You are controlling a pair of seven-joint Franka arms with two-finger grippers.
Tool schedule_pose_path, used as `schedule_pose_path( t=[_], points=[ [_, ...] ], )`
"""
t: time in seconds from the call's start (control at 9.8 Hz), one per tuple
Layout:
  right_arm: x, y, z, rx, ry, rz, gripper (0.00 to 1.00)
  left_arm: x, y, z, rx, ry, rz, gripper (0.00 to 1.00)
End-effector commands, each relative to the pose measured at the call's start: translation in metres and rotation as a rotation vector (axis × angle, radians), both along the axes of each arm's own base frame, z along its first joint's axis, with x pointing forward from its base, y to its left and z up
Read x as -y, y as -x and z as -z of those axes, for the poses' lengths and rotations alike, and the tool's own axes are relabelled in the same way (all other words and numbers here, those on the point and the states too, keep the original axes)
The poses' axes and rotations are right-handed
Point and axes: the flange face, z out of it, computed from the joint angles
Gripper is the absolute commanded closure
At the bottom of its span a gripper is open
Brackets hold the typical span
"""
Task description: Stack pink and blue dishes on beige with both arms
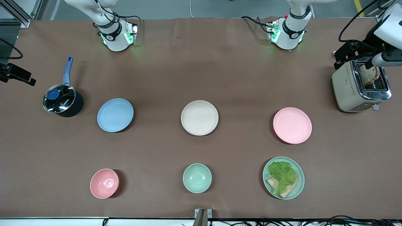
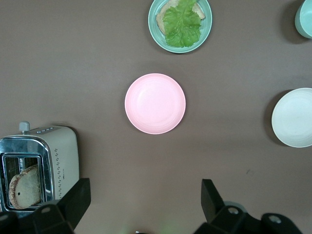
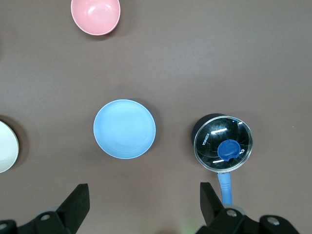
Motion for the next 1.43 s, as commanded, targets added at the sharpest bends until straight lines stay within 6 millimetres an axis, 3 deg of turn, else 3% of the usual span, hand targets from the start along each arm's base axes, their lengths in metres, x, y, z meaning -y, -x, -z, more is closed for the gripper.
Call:
schedule_pose_path(
  t=[0.0, 0.2, 0.31, 0.61, 0.71, 0.92, 1.12, 1.33],
  points=[
    [0.002, 0.006, 0.0, -0.003, -0.002, -0.007, 0.0, -0.008, -0.006, 0.011, -0.039, -0.002, -0.008, 0.0],
    [0.002, 0.006, 0.0, -0.003, -0.002, -0.007, 0.0, -0.013, -0.016, 0.016, -0.051, -0.035, -0.014, 0.0],
    [0.003, 0.006, -0.003, 0.004, -0.001, -0.03, 0.0, -0.016, -0.024, 0.029, -0.074, -0.046, -0.007, 0.0],
    [0.018, 0.01, 0.005, -0.031, -0.015, -0.169, 0.0, -0.031, -0.048, 0.088, -0.091, -0.043, -0.01, 0.0],
    [0.02, 0.008, 0.017, -0.052, -0.019, -0.164, 0.0, -0.038, -0.054, 0.124, -0.082, -0.04, -0.014, 0.0],
    [0.035, -0.001, 0.088, -0.06, -0.031, -0.146, 0.0, -0.061, -0.06, 0.189, -0.056, -0.027, 0.014, 0.0],
    [0.034, -0.008, 0.165, -0.039, -0.053, -0.143, 0.0, -0.103, -0.077, 0.26, -0.075, 0.008, 0.051, 0.0],
    [0.033, -0.019, 0.254, -0.023, -0.137, -0.225, 0.0, -0.131, -0.09, 0.327, -0.088, 0.061, 0.075, 0.0]
  ],
)
